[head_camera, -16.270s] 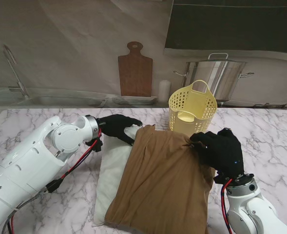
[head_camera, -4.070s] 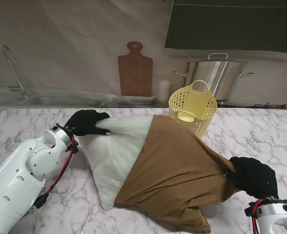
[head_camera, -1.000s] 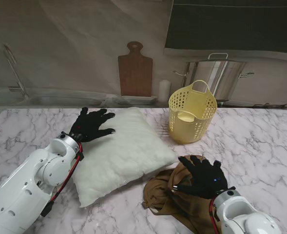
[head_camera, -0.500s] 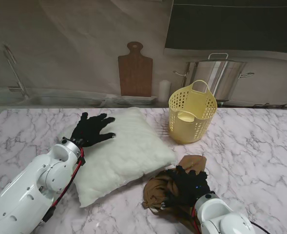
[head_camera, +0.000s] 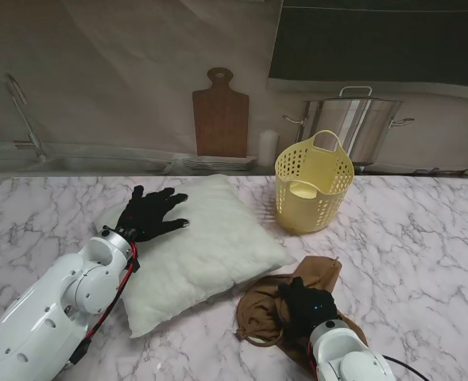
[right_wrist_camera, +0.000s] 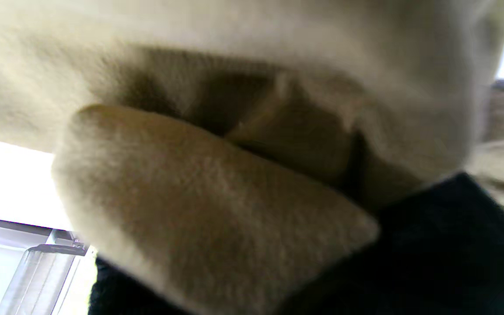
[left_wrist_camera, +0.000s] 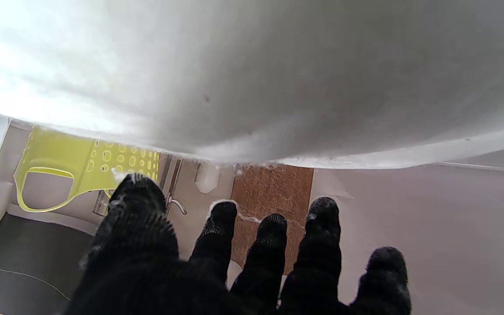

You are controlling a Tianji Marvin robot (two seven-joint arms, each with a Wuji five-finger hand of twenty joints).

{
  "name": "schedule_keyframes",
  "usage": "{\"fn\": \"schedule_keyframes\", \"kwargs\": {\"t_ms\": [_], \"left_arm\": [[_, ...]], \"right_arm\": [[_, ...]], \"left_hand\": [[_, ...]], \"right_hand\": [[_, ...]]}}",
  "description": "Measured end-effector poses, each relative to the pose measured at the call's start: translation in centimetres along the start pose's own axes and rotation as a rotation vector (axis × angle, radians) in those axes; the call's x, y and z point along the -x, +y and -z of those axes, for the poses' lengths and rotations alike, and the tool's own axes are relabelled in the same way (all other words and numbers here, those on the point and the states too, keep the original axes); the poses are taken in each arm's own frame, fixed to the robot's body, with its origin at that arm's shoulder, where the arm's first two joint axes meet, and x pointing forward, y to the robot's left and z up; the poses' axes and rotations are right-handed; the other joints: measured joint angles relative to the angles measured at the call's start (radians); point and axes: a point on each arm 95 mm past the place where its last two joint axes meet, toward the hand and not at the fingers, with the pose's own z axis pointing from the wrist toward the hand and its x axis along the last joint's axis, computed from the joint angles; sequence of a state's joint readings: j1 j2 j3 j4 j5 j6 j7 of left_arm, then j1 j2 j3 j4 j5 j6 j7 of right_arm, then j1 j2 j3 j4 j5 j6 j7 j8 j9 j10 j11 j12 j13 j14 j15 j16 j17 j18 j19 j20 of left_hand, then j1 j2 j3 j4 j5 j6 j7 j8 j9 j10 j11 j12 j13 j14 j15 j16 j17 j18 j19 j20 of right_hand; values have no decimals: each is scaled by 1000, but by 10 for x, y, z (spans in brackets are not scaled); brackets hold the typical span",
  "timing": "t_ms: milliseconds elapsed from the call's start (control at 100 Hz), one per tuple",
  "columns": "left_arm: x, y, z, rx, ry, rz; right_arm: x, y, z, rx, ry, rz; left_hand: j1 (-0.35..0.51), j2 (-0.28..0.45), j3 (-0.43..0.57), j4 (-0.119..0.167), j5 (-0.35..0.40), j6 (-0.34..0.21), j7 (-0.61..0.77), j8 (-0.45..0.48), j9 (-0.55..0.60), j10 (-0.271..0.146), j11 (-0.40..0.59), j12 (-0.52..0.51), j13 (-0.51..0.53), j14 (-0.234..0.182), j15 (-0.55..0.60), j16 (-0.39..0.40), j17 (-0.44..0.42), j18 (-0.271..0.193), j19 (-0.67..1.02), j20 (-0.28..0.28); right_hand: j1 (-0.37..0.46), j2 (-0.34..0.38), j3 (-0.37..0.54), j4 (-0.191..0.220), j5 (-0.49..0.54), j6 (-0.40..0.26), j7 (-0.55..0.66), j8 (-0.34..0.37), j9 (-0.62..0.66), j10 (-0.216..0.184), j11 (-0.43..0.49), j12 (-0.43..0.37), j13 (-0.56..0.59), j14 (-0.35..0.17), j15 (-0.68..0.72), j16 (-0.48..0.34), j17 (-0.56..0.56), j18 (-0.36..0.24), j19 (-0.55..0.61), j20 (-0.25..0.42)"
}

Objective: Remove the pillowcase from the pillow and put it in the laundry basket

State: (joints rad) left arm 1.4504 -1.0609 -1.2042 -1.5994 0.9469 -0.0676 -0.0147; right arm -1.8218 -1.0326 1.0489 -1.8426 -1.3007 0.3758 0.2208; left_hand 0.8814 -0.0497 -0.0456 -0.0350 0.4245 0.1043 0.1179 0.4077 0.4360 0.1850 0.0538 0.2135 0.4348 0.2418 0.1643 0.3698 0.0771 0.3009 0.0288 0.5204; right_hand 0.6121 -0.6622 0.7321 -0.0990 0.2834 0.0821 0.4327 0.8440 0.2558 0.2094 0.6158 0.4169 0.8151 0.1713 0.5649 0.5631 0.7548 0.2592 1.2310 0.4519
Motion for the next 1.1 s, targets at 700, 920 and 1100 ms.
{"fn": "schedule_keyframes", "kwargs": {"t_ms": [700, 920, 1100], "left_arm": [[-1, 1, 1, 18, -7, 5], [-1, 1, 2, 26, -15, 8], [1, 1, 4, 21, -17, 38]], "right_arm": [[47, 35, 13, 333, -142, -73], [78, 80, 10, 477, -180, 10], [102, 127, -2, 552, -194, 41]], "left_hand": [[0, 0, 0, 0, 0, 0, 0, 0, 0, 0, 0, 1, 0, 0, 0, 0, 0, 0, 0, 2], [0, 0, 0, 0, 0, 0, 0, 0, 12, 0, 2, 5, 0, 0, 0, 0, 0, 2, 0, 2], [0, 0, 0, 0, 0, 0, 0, 0, 35, 1, 7, 11, 0, 0, 0, 0, 0, 11, 0, 2]], "right_hand": [[198, 6, 253, -122, 396, -230, 438, -17, 515, -104, 200, 415, 296, -182, 422, 134, 268, -158, 227, 87], [198, 6, 254, -123, 402, -232, 438, -17, 515, -108, 200, 422, 296, -182, 424, 135, 265, -158, 228, 88], [198, 6, 254, -123, 410, -232, 438, -27, 515, -109, 200, 423, 296, -183, 424, 135, 260, -158, 228, 90]]}}
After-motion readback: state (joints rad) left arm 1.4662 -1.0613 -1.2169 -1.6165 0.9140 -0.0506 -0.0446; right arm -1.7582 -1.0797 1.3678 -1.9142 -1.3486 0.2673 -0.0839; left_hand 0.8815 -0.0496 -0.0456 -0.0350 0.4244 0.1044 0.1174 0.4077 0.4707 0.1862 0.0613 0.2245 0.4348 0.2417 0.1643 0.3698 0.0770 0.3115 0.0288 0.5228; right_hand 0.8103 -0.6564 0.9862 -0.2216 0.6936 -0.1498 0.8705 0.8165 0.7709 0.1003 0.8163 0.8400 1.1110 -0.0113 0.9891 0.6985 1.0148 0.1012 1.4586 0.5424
